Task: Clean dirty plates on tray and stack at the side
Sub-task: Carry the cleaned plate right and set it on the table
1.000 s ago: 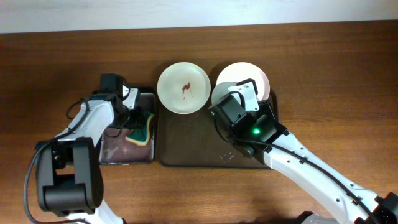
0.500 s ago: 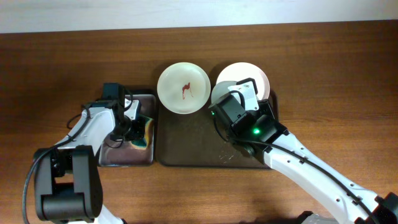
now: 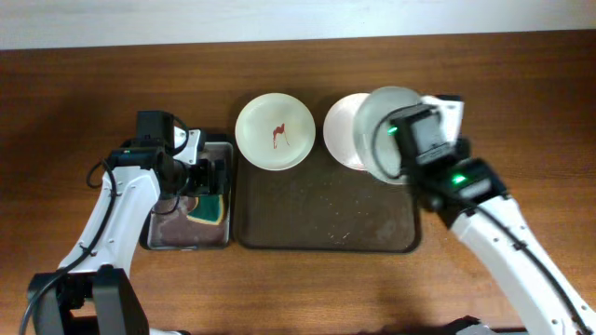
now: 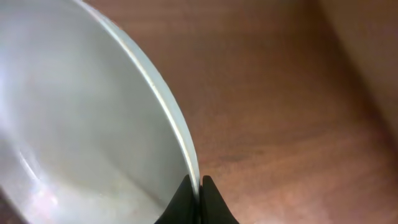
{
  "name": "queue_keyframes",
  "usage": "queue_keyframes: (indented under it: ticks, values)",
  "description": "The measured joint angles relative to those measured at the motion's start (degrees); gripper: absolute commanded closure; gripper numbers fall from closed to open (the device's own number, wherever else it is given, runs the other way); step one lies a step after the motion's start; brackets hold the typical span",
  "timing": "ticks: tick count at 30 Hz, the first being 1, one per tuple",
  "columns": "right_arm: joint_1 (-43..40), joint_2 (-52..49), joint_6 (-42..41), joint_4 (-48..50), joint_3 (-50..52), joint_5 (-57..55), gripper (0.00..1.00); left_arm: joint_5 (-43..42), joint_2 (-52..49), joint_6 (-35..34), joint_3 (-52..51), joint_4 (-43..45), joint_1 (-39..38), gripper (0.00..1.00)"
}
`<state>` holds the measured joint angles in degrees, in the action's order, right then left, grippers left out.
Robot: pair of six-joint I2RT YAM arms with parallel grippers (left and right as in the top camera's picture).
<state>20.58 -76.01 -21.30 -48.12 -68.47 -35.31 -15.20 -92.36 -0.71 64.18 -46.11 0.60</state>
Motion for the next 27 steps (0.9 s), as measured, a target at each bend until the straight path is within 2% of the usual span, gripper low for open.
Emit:
queue_keyframes:
  ticks: [2,7,9,12,17,19,20,22,24,27]
  values:
    - [-11.1,0.1,-0.9,-1.4,0.0,10.1,0.96,-0.6,0.0,0.0,0.0,0.0,0.0,0.01]
    - [-36.3,-0.1,-1.2,-4.0,0.0,26.3,0.96,-1.0,0.0,0.0,0.0,0.0,0.0,0.0]
    - [-43.9,-1.7,-1.2,-4.2,-0.1,30.0,0.96,-1.1,0.0,0.0,0.0,0.0,0.0,0.01]
    - [-50.2,-7.1,-1.2,-4.2,0.0,33.5,0.96,-1.1,0.0,0.0,0.0,0.0,0.0,0.01]
    - [-51.9,-19.4,-0.8,-1.8,0.0,37.2,0.95,-1.1,0.0,0.0,0.0,0.0,0.0,0.01]
    - [-51.9,-22.2,-0.6,-1.1,0.0,38.7,0.66,-1.1,0.0,0.0,0.0,0.0,0.0,0.0]
    - [-51.9,-22.4,-0.4,-0.7,0.0,39.8,0.57,-1.1,0.0,0.0,0.0,0.0,0.0,0.01]
    - [-51.9,-22.4,0.0,0.0,0.0,42.5,0.52,-1.1,0.0,0.0,0.0,0.0,0.0,0.0]
    - [-51.0,-22.4,1.8,0.3,0.0,47.4,0.52,-1.1,0.0,0.0,0.0,0.0,0.0,0.01]
    - [-43.9,-22.4,6.2,-0.3,-1.5,51.1,0.51,-1.1,0.0,0.0,0.0,0.0,0.0,0.0]
